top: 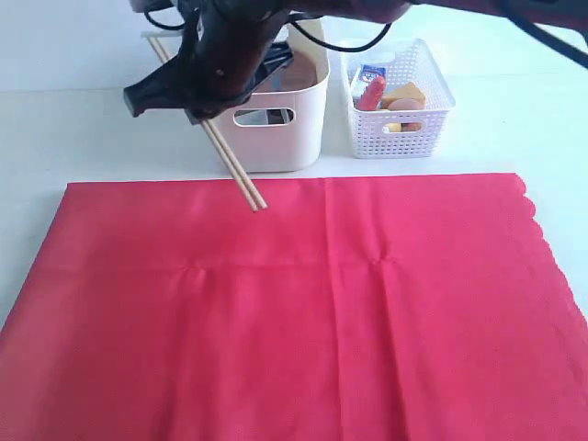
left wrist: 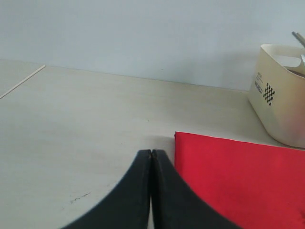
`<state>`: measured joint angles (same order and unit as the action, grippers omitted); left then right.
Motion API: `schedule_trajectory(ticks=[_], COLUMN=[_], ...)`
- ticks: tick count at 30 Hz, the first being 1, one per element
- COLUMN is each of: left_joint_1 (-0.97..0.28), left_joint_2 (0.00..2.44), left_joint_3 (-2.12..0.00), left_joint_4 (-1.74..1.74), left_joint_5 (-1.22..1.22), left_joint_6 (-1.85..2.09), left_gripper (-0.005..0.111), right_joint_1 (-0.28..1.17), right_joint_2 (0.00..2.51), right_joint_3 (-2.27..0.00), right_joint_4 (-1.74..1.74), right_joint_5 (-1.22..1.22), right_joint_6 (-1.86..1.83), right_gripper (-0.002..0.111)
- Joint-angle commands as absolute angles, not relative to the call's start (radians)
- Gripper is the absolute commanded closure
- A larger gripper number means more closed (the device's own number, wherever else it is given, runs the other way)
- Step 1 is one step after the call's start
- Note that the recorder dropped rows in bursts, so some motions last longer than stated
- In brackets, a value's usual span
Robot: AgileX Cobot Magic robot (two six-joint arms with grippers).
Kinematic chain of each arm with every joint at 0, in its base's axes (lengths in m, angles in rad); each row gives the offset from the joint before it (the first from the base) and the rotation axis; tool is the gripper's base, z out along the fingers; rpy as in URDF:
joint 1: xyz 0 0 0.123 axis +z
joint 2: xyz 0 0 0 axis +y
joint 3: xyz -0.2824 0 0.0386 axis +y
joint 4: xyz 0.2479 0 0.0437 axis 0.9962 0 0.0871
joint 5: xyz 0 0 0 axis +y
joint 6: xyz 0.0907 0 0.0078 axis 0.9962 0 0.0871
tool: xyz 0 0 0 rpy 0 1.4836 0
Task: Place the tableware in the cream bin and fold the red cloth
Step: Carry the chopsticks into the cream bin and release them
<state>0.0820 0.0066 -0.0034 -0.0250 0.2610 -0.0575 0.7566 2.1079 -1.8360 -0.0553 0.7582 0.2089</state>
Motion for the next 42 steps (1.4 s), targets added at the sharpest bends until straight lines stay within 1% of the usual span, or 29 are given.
schedule_trajectory(ticks=[1,22,34,37,42], left_joint_1=[0.077,0.077,0.077,0.077,0.077], left_joint_2=[0.0,0.0,0.0,0.0,0.0], left_joint_3=[0.0,0.0,0.0,0.0,0.0], left_joint_4=[-0.032,-0.032,-0.032,-0.032,-0.032], left_joint_5=[0.258,0.258,0.258,0.258,0.258], left_joint_6=[-0.055,-0.055,-0.055,-0.055,-0.055], left_gripper=[0.104,0.104,0.104,0.104,0.104], right_joint_1=[0.712,0.569,0.546,0.546,0.546], right_joint_2=[2.09,2.081,2.151,2.156,2.156], right_joint_3=[-1.834,-1.834,-1.834,-1.834,-1.834], right_joint_4=[-0.063,-0.06,-0.062,-0.062,-0.062], right_joint_5=[0.659,0.074,0.008,0.0,0.0], right_joint_6=[0.201,0.211,0.206,0.204,0.204], right_gripper=[0.108,0.108,0.108,0.103,0.087])
